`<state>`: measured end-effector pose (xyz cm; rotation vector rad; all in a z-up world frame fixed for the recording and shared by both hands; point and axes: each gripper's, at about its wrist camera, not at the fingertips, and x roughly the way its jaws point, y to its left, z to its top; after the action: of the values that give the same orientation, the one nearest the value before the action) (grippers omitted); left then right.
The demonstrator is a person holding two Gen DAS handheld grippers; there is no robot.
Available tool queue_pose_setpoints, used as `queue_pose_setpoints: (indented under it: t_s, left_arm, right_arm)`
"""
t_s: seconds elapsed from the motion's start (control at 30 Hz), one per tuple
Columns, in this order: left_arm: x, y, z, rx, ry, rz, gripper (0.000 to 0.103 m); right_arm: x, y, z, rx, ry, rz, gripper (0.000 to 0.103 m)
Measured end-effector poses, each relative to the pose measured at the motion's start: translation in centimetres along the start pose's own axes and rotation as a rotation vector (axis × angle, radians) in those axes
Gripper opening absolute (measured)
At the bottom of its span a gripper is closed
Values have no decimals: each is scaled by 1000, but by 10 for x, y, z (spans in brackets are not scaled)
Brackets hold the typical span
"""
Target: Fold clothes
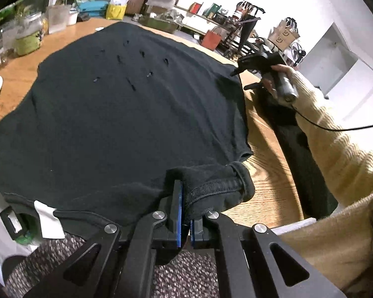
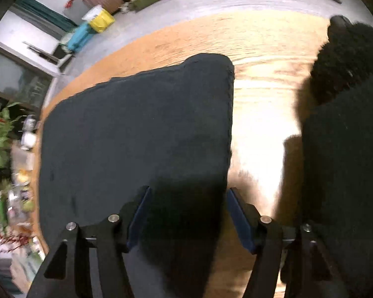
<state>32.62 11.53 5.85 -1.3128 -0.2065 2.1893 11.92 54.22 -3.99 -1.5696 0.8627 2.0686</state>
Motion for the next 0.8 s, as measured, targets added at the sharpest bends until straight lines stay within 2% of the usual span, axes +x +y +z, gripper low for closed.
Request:
queue_pose_setpoints:
  t_s: [0.1,0.23,0.3,0.37,0.4,0.5,0.6,0.67,0.8]
  left_arm:
    - [0,0,0,15,0,-21,4]
    - [0,3,0,24,-5,-63,4]
    - [-1,5,-1,19,-10,-85,4]
    - [-4,9,-2,10,-28,-114,4]
    - [-7,10,-3,5,-40,-130,4]
    - [-21,25,-2,-55,-108,-199,4]
    - [-42,46,1,-119,-196,-245,4]
    - [-59,61,3,-148,-265,-219,4]
    - [-85,92,2,-229,-347,-171,4]
  right_arm:
    - [8,1,4,54,-2,-52,67]
    - [8,6,7,67,-49,-62,69]
    - [6,9,9,66,-60,-50,46]
    - [5,12,11,57,-60,-14,11]
    - [4,13,11,62,-58,5,6]
    - [-3,19,13,73,-56,51,6]
    - [-20,45,13,40,-74,97,6]
    - [-28,83,16,-11,-90,125,6]
    - [-42,159,23,-121,-121,176,6]
